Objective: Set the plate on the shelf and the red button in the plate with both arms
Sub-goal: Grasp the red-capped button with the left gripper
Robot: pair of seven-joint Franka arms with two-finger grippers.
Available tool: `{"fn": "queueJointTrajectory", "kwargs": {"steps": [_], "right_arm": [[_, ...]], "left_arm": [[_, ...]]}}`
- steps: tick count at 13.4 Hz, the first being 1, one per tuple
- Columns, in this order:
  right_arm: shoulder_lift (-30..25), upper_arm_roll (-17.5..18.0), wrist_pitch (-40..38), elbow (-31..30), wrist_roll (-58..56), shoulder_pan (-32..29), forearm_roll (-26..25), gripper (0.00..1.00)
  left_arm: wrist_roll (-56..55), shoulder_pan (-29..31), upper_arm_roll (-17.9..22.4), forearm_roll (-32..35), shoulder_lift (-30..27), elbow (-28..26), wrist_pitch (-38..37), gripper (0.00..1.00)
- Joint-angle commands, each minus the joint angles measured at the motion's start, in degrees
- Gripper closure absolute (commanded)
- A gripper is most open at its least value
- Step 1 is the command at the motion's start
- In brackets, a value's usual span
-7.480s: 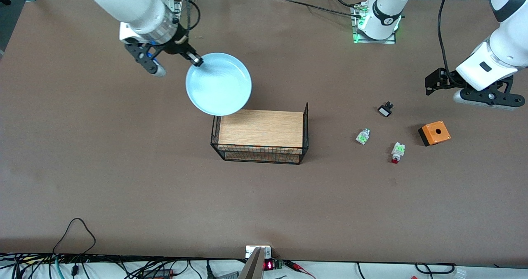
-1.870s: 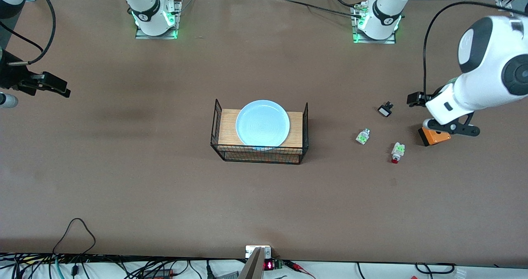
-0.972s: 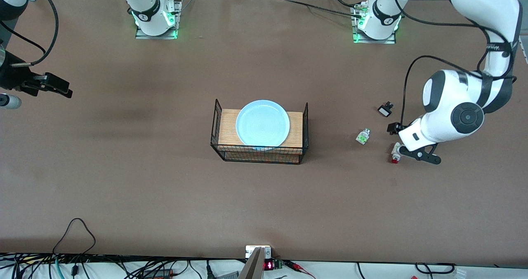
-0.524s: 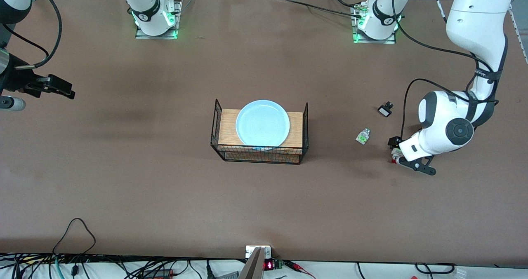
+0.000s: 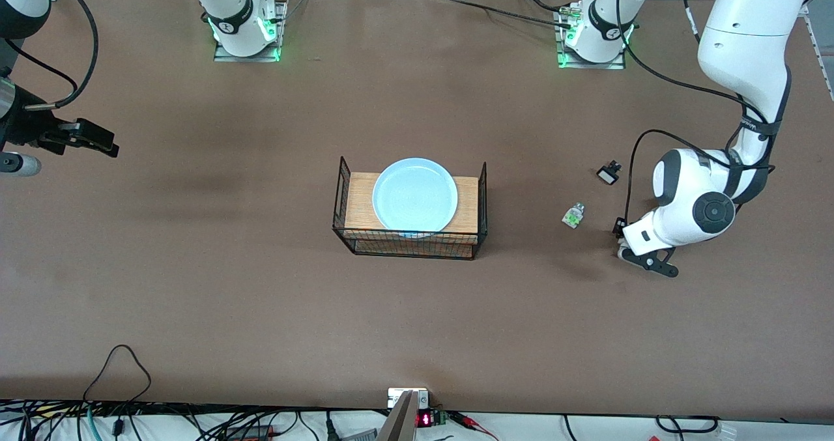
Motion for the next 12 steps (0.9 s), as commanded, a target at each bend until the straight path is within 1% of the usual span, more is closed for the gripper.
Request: {"fn": "queueJointTrajectory", "kwargs": {"steps": [1, 3, 5, 8, 10, 12], "right_arm": [[-0.32, -0.07, 0.17, -0.23, -0.80, 0.09, 0.17, 0.00], [-0.32, -0.07, 0.09, -0.23, -0.80, 0.09, 0.26, 0.00], [-0.23, -0.07, 0.09, -0.23, -0.80, 0.09, 0.26, 0.00], [-0.32, -0.07, 0.17, -0.23, -0.71, 0.09, 0.26, 0.00], [-0.32, -0.07, 0.17, -0.23, -0.53, 0.09, 0.43, 0.00], [-0.23, -0.07, 0.44, -0.23, -0.18, 0.18, 0.35, 0.00]], "left_arm": [[0.82, -0.05, -0.08, 1.06, -0.43, -0.12, -0.02, 0.91], [0.82, 0.04, -0.08, 0.97, -1.83, 0.31, -1.77, 0.93], [0.82, 0.04, -0.34, 1.06, -4.73, 1.71, -6.68, 0.92], [0.47, -0.40, -1.65, 0.97, -9.47, 6.80, -20.28, 0.92], [0.03, -0.40, -2.79, 0.88, -11.68, 11.45, -28.81, 0.92], [-0.58, -0.40, -6.04, 0.79, -12.91, 17.42, -36.82, 0.92]]}}
